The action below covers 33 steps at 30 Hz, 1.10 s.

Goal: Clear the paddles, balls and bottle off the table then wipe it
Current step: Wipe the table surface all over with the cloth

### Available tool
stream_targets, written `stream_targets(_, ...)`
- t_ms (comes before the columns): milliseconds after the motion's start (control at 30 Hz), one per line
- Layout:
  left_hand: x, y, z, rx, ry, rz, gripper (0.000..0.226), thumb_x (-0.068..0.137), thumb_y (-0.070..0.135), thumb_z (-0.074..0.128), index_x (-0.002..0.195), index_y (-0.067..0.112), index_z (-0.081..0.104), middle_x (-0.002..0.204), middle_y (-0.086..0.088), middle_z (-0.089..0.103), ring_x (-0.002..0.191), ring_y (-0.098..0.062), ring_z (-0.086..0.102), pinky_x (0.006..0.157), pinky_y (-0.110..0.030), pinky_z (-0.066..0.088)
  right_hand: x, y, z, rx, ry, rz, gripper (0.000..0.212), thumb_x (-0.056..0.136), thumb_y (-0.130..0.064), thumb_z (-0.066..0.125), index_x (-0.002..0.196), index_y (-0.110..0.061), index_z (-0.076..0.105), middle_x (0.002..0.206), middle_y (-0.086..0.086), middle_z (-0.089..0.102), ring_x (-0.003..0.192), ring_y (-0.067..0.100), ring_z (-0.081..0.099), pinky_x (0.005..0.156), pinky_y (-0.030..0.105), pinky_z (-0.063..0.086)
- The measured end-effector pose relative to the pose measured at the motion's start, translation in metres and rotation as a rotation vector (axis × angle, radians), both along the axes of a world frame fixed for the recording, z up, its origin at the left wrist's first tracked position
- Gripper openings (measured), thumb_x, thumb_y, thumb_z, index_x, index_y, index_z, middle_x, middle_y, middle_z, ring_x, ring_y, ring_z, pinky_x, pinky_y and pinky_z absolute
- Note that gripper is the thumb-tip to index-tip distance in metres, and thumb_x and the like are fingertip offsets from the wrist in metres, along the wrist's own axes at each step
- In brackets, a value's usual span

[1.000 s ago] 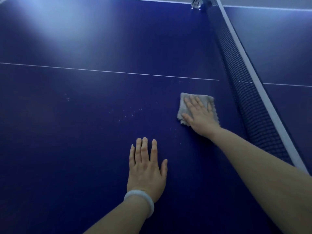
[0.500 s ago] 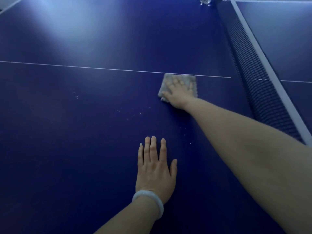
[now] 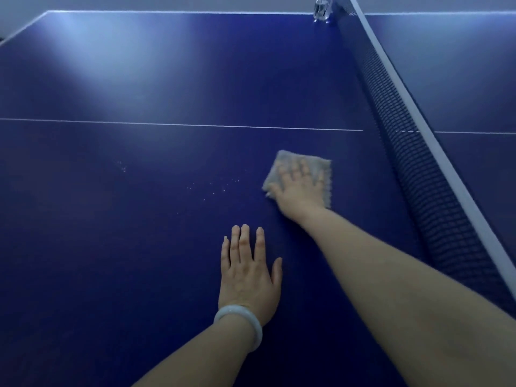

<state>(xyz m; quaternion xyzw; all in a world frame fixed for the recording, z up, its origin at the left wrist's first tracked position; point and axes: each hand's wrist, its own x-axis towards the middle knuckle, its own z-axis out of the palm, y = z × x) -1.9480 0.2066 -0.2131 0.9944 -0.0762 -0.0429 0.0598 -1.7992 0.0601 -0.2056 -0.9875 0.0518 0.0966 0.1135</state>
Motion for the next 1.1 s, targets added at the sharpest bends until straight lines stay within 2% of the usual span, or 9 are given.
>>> stream_targets(67, -0.001, -0.001, 0.000, -0.003, 0.001, 0.002, 0.077, 0.089, 0.059, -0.006, 0.156, 0.021, 0.001, 0.163, -0.010, -0.002, 0.150, -0.024, -0.013, 0.120, -0.042, -0.012, -0.017, 0.028, 0.000, -0.001, -0.004, 0.242, 0.063, 0.100, -0.057, 0.020, 0.155, -0.034, -0.001, 0.163, -0.002, -0.016, 0.149, 0.018, -0.019, 0.115, 0.054, -0.018)
stream_targets(133, -0.001, -0.001, -0.001, -0.008, -0.002, 0.005, 0.076, 0.090, 0.059, -0.005, 0.155, 0.022, 0.001, 0.163, -0.009, -0.002, 0.150, -0.023, -0.013, 0.121, -0.043, -0.010, -0.026, 0.009, -0.001, -0.020, 0.006, 0.283, 0.063, 0.100, -0.058, 0.020, 0.155, -0.036, -0.002, 0.163, -0.003, -0.015, 0.149, 0.016, -0.019, 0.114, 0.052, -0.019)
stream_targets(300, -0.001, -0.001, -0.005, -0.023, -0.012, 0.005, 0.074, 0.093, 0.059, 0.002, 0.155, 0.020, 0.005, 0.163, -0.010, 0.002, 0.150, -0.024, -0.009, 0.122, -0.043, -0.008, -0.073, -0.099, -0.001, -0.003, 0.013, -0.327, 0.063, 0.100, -0.055, 0.012, 0.156, -0.030, -0.005, 0.164, 0.001, -0.010, 0.150, 0.021, -0.011, 0.118, 0.054, -0.008)
stream_targets(400, 0.000, -0.001, -0.007, -0.017, -0.019, 0.006, 0.073, 0.093, 0.058, 0.003, 0.156, 0.020, 0.006, 0.163, -0.010, 0.004, 0.151, -0.025, -0.008, 0.122, -0.043, -0.008, -0.110, -0.085, -0.003, -0.062, -0.014, -0.459, 0.065, 0.099, -0.055, 0.006, 0.156, -0.027, -0.006, 0.164, 0.003, -0.012, 0.150, 0.021, -0.013, 0.117, 0.058, -0.009)
stream_targets(467, 0.000, -0.002, -0.006, -0.013, -0.020, 0.004, 0.073, 0.093, 0.058, 0.002, 0.156, 0.020, 0.006, 0.162, -0.010, 0.004, 0.150, -0.025, -0.008, 0.122, -0.043, -0.007, -0.118, -0.045, -0.004, -0.040, -0.033, -0.423, 0.065, 0.100, -0.054, 0.009, 0.157, -0.024, -0.006, 0.164, 0.006, -0.013, 0.150, 0.023, -0.014, 0.117, 0.060, -0.009)
stream_targets(633, -0.001, 0.001, -0.005, 0.005, -0.026, 0.006, 0.073, 0.092, 0.057, 0.001, 0.155, 0.019, 0.006, 0.162, -0.011, 0.005, 0.150, -0.025, -0.006, 0.122, -0.044, -0.004, -0.120, 0.006, -0.004, -0.062, -0.053, -0.036, 0.065, 0.100, -0.055, 0.011, 0.155, -0.028, -0.012, 0.162, 0.001, -0.020, 0.148, 0.019, -0.022, 0.117, 0.057, -0.014)
stream_targets(867, 0.000, 0.027, 0.007, -0.208, 0.065, -0.106, 0.066, 0.100, 0.053, 0.027, 0.156, 0.025, 0.005, 0.163, -0.003, -0.008, 0.149, -0.017, -0.017, 0.119, -0.033, -0.016, -0.120, -0.008, -0.004, -0.030, -0.030, 0.000, 0.064, 0.099, -0.058, 0.010, 0.154, -0.034, -0.010, 0.162, -0.005, -0.022, 0.148, 0.014, -0.023, 0.118, 0.051, -0.017)
stream_targets(933, -0.003, 0.058, 0.010, -0.177, 0.027, -0.122, 0.066, 0.099, 0.052, 0.028, 0.156, 0.026, 0.005, 0.162, -0.001, -0.007, 0.149, -0.016, -0.015, 0.118, -0.033, -0.016, -0.120, -0.007, -0.006, -0.026, -0.036, -0.002, 0.065, 0.098, -0.059, 0.010, 0.155, -0.034, -0.009, 0.162, -0.006, -0.021, 0.147, 0.014, -0.023, 0.117, 0.049, -0.018)
stream_targets(1100, -0.016, 0.159, 0.016, -0.001, -0.014, 0.215, 0.075, 0.096, 0.059, 0.021, 0.156, 0.019, 0.001, 0.163, -0.011, -0.005, 0.150, -0.025, -0.013, 0.121, -0.042, -0.010, -0.119, -0.004, -0.004, -0.057, -0.017, -0.054, 0.066, 0.097, -0.058, 0.007, 0.155, -0.032, -0.010, 0.162, -0.004, -0.020, 0.148, 0.015, -0.022, 0.118, 0.051, -0.016)
